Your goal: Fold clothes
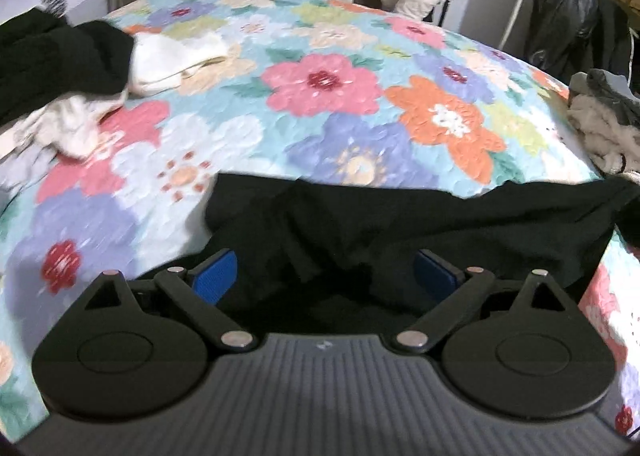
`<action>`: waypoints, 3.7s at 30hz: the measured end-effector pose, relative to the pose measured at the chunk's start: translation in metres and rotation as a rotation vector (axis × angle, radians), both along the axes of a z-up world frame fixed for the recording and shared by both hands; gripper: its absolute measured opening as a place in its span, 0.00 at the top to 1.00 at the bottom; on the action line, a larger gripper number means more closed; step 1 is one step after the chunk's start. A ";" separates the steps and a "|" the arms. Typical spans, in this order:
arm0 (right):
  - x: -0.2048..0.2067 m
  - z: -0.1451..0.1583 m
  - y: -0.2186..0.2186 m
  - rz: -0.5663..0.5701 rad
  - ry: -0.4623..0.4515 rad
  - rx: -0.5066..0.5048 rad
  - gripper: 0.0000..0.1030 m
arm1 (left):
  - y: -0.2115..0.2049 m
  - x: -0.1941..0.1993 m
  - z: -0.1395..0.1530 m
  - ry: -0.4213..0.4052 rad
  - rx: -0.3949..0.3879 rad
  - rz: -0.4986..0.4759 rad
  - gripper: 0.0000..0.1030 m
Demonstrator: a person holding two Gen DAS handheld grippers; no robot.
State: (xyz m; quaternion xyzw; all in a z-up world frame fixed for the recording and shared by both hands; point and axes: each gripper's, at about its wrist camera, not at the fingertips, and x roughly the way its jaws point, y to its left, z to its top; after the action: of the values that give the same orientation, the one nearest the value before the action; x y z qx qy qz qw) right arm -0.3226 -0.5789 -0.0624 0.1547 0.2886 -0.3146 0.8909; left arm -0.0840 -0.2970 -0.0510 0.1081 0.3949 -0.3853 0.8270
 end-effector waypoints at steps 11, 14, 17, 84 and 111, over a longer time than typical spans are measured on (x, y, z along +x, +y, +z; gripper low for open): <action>0.003 -0.025 -0.014 -0.096 0.051 0.014 0.81 | -0.007 0.023 -0.045 0.155 0.083 0.050 0.04; -0.004 -0.017 -0.006 -0.130 0.042 -0.009 0.78 | -0.006 0.022 -0.046 0.156 0.094 0.026 0.06; -0.018 -0.001 0.025 -0.052 -0.098 0.085 0.65 | -0.006 0.017 -0.046 0.147 0.101 0.018 0.08; -0.025 -0.023 -0.019 0.068 -0.094 0.208 0.40 | -0.104 0.014 -0.017 -0.030 0.071 -0.303 0.19; 0.018 -0.036 -0.029 0.182 0.009 0.056 0.93 | -0.103 0.026 -0.043 0.205 -0.082 -0.403 0.17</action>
State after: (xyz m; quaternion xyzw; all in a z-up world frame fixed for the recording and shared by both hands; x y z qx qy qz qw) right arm -0.3047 -0.6077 -0.0984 0.1513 0.3140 -0.2248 0.9099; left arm -0.0582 -0.4005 -0.0941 0.1114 0.4313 -0.5673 0.6926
